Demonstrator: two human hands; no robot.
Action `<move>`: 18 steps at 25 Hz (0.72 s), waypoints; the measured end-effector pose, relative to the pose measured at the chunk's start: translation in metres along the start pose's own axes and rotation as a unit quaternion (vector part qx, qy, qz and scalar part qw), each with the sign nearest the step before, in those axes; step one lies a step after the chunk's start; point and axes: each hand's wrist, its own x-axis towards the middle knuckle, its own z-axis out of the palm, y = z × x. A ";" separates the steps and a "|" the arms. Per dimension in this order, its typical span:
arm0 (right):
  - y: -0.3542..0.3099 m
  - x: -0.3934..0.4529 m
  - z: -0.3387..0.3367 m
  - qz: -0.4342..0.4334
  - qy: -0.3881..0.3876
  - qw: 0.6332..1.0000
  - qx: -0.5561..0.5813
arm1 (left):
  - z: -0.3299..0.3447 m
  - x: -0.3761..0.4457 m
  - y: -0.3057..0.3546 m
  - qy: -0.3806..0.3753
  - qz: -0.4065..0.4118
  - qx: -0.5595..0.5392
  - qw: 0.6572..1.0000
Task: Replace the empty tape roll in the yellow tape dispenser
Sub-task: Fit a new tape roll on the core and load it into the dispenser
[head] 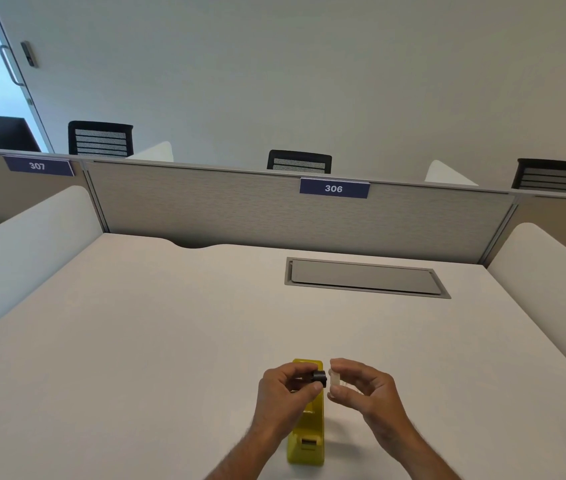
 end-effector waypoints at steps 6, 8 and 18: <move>-0.006 -0.001 0.001 -0.017 -0.025 1.000 -0.004 | -0.002 -0.001 0.002 -0.010 0.009 0.001 1.000; -0.009 -0.002 0.003 -0.022 -0.031 0.999 0.003 | -0.001 -0.001 0.002 -0.008 0.016 0.003 1.000; -0.011 -0.005 0.005 -0.022 -0.050 0.998 0.036 | 0.001 -0.001 0.004 -0.017 0.036 0.016 0.999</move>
